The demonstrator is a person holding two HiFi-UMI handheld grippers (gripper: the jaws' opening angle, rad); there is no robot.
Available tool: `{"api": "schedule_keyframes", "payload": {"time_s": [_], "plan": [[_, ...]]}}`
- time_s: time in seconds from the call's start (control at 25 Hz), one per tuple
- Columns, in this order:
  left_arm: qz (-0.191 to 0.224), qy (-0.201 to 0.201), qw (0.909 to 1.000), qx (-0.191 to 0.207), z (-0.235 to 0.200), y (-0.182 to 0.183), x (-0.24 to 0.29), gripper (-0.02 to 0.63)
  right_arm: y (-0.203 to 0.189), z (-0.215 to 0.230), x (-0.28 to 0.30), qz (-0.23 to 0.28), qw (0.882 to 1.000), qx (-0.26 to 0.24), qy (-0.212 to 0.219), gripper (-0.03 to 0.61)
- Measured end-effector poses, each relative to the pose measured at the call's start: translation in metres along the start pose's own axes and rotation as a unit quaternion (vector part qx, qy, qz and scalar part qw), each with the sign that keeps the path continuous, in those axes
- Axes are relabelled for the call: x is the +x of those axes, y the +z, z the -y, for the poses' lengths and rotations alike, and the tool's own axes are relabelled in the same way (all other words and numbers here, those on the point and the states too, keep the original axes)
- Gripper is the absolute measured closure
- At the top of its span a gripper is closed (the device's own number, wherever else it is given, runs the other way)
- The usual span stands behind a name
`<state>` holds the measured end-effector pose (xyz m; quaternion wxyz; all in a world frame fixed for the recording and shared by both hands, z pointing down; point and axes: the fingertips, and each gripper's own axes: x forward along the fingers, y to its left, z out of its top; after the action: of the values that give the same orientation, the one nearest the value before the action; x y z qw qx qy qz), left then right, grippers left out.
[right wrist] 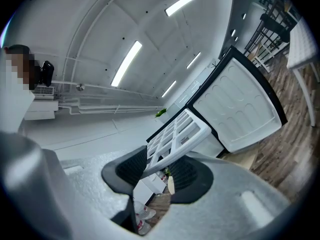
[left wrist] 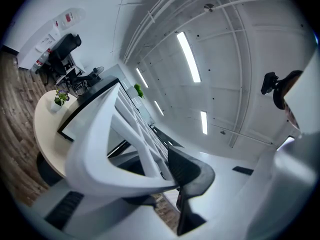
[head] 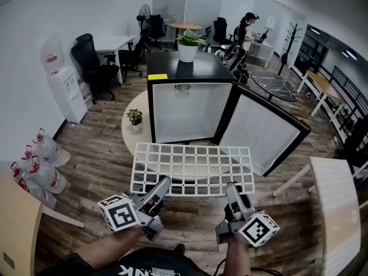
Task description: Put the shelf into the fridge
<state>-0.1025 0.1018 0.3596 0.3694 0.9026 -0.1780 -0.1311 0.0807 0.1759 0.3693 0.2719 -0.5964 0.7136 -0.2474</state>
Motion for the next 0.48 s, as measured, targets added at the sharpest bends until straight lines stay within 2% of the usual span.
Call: {"api": "schedule_keyframes", "payload": {"time_s": [0.36, 0.48], "plan": [[0.003, 0.007, 1.0000, 0.003, -0.003, -0.011, 0.048, 0.526, 0.030, 0.037, 0.013, -0.008, 1.000, 0.006, 0.021, 0.446], [0.003, 0.014, 0.9999, 0.000, -0.014, -0.006, 0.059, 0.526, 0.030, 0.053, 0.025, -0.018, 1.000, 0.010, 0.004, 0.446]]}}
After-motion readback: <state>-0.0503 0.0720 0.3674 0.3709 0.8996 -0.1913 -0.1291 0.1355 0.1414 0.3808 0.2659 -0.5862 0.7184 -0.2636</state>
